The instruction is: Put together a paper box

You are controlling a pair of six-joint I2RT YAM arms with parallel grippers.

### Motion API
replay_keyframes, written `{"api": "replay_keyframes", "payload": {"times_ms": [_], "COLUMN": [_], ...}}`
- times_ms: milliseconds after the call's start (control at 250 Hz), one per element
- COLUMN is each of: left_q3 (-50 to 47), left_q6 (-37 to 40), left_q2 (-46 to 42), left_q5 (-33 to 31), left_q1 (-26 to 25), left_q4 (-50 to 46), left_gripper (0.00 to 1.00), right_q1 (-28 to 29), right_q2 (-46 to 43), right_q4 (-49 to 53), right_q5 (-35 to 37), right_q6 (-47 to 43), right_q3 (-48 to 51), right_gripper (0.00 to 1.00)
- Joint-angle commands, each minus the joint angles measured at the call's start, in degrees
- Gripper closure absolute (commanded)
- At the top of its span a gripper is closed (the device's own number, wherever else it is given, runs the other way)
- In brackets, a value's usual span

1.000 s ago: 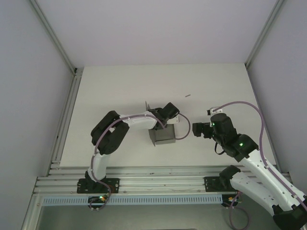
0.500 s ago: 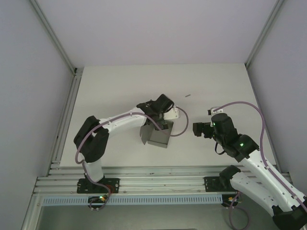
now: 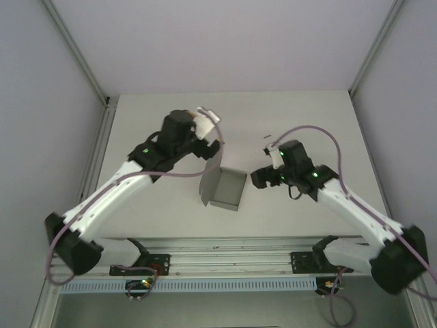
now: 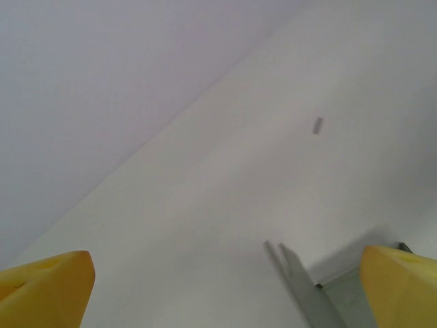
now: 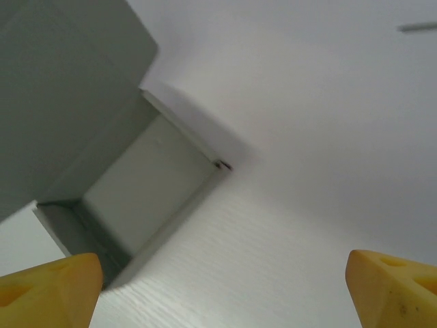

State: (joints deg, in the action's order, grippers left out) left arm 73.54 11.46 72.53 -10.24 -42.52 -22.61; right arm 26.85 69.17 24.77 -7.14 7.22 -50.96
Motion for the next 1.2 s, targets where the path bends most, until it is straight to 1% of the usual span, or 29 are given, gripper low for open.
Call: {"api": "replay_keyframes", "payload": {"times_ms": [0, 72, 104, 164, 200, 224, 272, 308, 331, 379, 407, 427, 431, 467, 511, 559, 603, 719, 811, 927, 955, 994, 1030, 1102, 1194], "left_q3": [-6.4, -11.9, -14.0, -16.8, -17.9, -18.7, -20.2, -21.3, -21.9, -22.4, -22.5, -22.7, -22.7, -22.9, -22.9, -22.9, -22.9, -22.6, -22.2, -21.8, -21.6, -21.6, -21.6, -21.5, -21.2], "left_q6": [-14.6, -17.7, -19.1, -22.7, -25.1, -26.2, -27.5, -28.1, -28.5, -29.3, -29.4, -29.3, -29.3, -29.2, -29.1, -29.2, -29.3, -29.6, -29.9, -30.1, -30.1, -30.1, -30.0, -29.9, -29.8], "left_q2": [-6.1, -10.4, -12.1, -14.6, -15.9, -16.6, -18.3, -19.4, -20.0, -20.7, -21.0, -21.2, -21.2, -21.3, -21.2, -20.9, -20.5, -19.1, -18.0, -16.5, -16.1, -15.8, -15.4, -14.7, -13.7], "left_q5": [-9.4, -14.0, -15.1, -18.0, -19.5, -19.6, -19.4, -18.9, -18.5, -17.2, -16.1, -15.4, -15.3, -14.7, -14.6, -14.9, -14.9, -14.0, -13.2, -12.0, -11.7, -11.4, -10.9, -10.0, -8.2], "left_q1": [3.8, 5.8, 6.5, 7.3, 7.8, 8.3, 9.5, 10.4, 10.9, 11.8, 12.3, 12.5, 12.6, 12.8, 12.9, 13.1, 13.2, 13.5, 13.7, 13.7, 13.9, 13.9, 13.9, 14.0, 13.9], "left_q4": [-5.6, -6.6, -7.3, -9.6, -10.8, -11.4, -11.7, -11.4, -11.2, -11.0, -10.7, -10.5, -10.4, -10.0, -9.9, -9.9, -9.8, -9.8, -9.3, -8.7, -8.5, -8.2, -7.8, -7.0, -5.9], "left_gripper": [0.0, 0.0, 0.0, 0.0, 0.0, 0.0, 0.0, 0.0, 0.0, 0.0, 0.0, 0.0, 0.0, 0.0, 0.0, 0.0, 0.0, 0.0, 0.0, 0.0, 0.0, 0.0, 0.0, 0.0, 0.0], "right_q1": [1.5, 2.9, 3.6, 4.8, 5.4, 5.7, 6.0, 6.0, 6.1, 6.0, 6.1, 6.2, 6.1, 6.3, 6.4, 6.5, 6.5, 6.5, 6.8, 7.7, 8.0, 8.7, 9.7, 11.1, 12.6], "right_q2": [11.2, 19.8, 23.3, 28.7, 31.3, 32.9, 35.7, 37.7, 38.9, 41.1, 42.3, 43.1, 43.4, 44.4, 44.9, 44.8, 44.3, 42.8, 41.9, 39.3, 38.5, 37.4, 36.5, 35.9, 35.7], "right_q4": [-3.7, -1.9, -1.3, -0.7, -0.5, -0.5, -0.2, -0.2, -0.2, 0.7, 1.5, 2.2, 2.3, 3.0, 2.9, 1.7, 0.4, -0.9, 0.9, 3.8, 3.8, 2.7, 2.4, 4.6, 6.9], "right_q5": [-6.7, -6.8, -6.7, -5.9, -5.5, -5.0, -4.6, -4.2, -3.4, -2.4, -2.1, -1.9, -1.8, -1.7, -0.6, 1.1, 2.9, 9.7, 14.6, 22.4, 22.4, 21.8, 22.7, 25.4, 26.5], "right_q6": [-5.3, -6.7, -7.4, -8.4, -9.5, -9.9, -11.0, -11.3, -11.3, -11.2, -11.1, -11.1, -11.0, -10.8, -9.9, -8.2, -6.5, 0.7, 7.5, 21.7, 24.2, 25.6, 27.0, 30.3, 34.8], "right_q3": [-7.3, -13.1, -15.3, -18.7, -20.3, -21.2, -23.1, -24.4, -25.2, -27.1, -28.1, -28.9, -29.1, -29.8, -29.8, -28.9, -27.7, -25.4, -24.3, -21.3, -20.4, -18.8, -17.7, -17.5, -17.3], "right_gripper": [0.09, 0.12, 0.12, 0.16, 0.17, 0.18, 0.23, 0.24, 0.25, 0.31, 0.32, 0.35, 0.37, 0.46, 0.51, 0.64, 0.67, 0.84, 0.86, 0.86, 0.86, 0.86, 0.85, 0.83, 0.83]}}
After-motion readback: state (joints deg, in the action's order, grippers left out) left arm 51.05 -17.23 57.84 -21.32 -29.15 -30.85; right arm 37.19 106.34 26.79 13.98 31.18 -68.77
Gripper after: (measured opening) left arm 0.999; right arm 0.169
